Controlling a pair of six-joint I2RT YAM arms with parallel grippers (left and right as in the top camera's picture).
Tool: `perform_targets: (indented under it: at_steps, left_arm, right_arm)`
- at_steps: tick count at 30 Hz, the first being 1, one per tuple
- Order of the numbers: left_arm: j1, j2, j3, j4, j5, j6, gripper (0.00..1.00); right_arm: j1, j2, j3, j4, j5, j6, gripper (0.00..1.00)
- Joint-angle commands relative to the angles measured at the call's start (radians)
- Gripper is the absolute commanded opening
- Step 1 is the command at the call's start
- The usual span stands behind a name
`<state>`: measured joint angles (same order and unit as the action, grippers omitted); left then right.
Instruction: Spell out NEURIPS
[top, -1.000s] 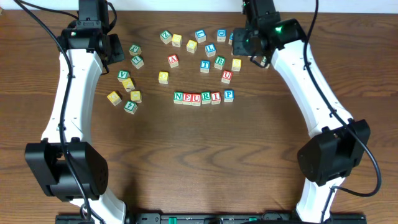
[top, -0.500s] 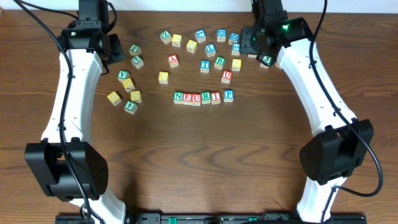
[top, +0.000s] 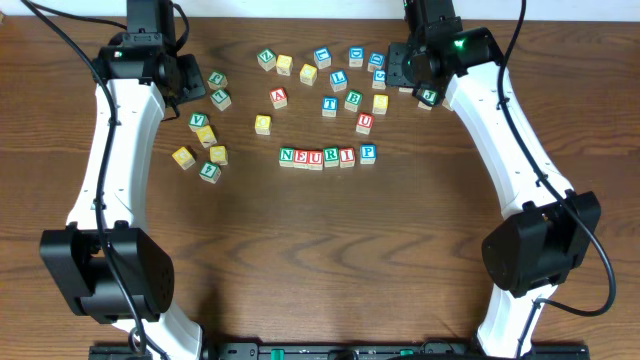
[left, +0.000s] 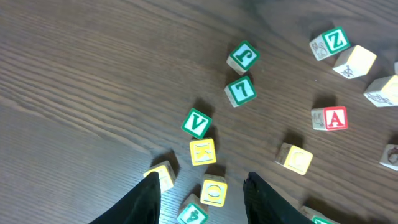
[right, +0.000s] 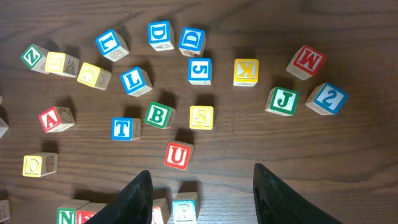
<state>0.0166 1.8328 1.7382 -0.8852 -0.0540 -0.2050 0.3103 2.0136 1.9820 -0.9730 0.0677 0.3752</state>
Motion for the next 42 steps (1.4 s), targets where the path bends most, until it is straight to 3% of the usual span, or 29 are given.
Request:
perform_targets:
  at_steps: [1,15,42]
  left_arm:
    - [-0.001,-0.001,0.013,-0.002,0.021,0.002,0.43]
    - [-0.003,0.009,0.013,-0.023,0.021,-0.059,0.43]
    - [-0.019,0.01,0.013,0.035,0.021,-0.059,0.43]
  right_arm:
    - [-0.008,-0.015,0.011,-0.006,0.004,0.014,0.46]
    - [-0.008,-0.015,0.011,-0.007,0.005,0.014,0.47]
    - [0.004,-0.015,0.011,0.011,-0.002,0.013,0.5]
